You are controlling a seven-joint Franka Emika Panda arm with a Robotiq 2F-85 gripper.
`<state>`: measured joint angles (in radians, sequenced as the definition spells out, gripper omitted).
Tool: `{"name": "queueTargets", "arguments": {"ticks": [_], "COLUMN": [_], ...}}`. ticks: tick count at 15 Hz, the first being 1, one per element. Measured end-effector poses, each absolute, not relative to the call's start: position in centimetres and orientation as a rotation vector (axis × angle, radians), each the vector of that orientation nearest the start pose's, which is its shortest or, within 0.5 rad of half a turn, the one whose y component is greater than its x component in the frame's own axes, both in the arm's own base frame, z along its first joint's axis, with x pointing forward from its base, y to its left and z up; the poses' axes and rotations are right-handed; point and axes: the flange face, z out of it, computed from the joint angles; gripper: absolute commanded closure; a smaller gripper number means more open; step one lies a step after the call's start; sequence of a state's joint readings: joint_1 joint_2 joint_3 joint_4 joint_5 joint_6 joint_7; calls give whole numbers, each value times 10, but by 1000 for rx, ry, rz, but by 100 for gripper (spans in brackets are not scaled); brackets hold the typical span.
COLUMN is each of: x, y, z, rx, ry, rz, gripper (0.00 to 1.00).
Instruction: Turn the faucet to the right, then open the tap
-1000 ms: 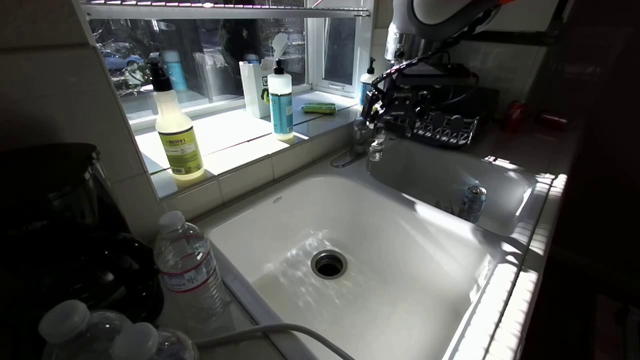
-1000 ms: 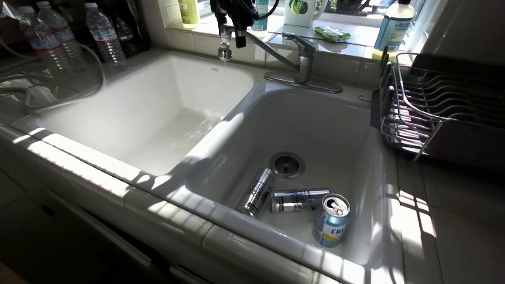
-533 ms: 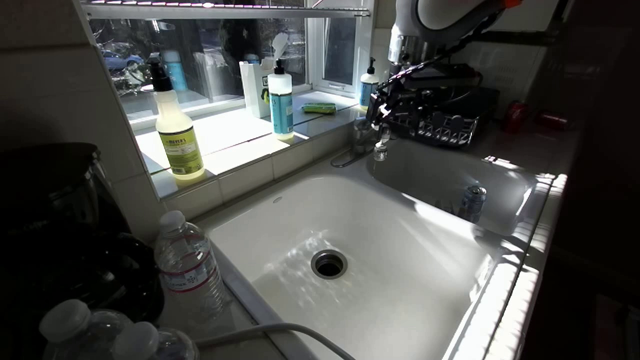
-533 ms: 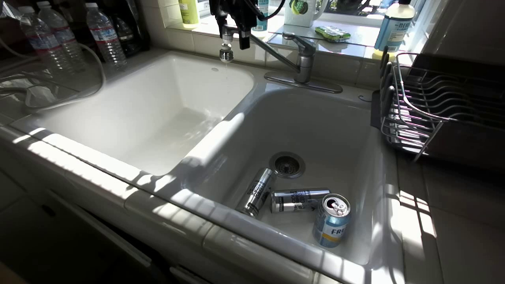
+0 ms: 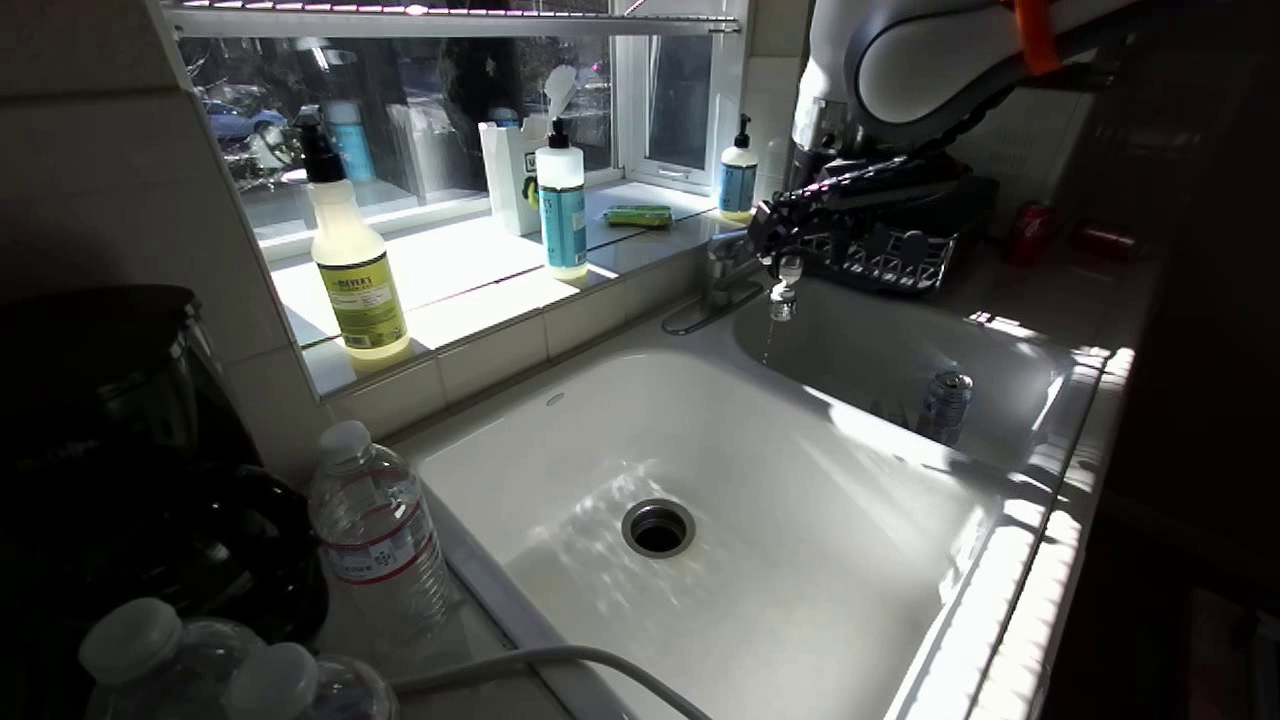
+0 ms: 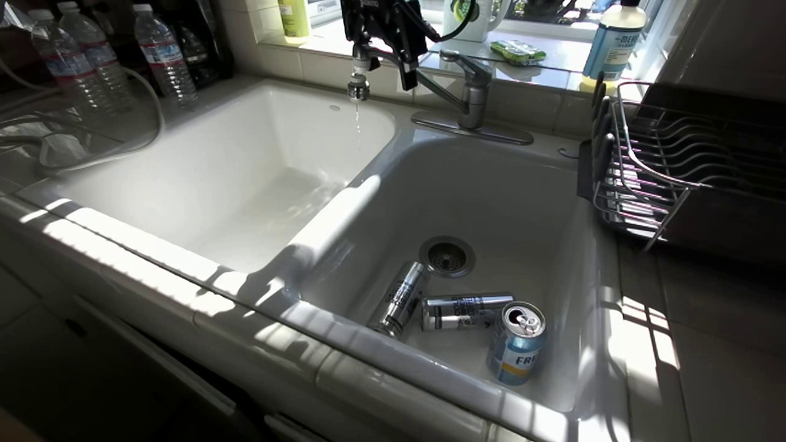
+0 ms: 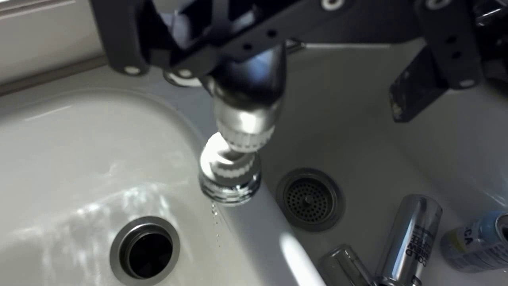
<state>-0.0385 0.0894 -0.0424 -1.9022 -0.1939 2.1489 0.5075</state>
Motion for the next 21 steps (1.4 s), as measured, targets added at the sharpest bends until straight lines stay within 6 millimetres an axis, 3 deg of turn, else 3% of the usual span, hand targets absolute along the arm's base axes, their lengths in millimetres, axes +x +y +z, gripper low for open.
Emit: {"name": "queueTargets", "arguments": {"ticks": [7, 21], "x": [575, 535], "y": [-80, -158], "z": [468, 465], "rx": [-3196, -3232], "ry": [834, 816], "rz": [-312, -363], "gripper": [0, 0]}}
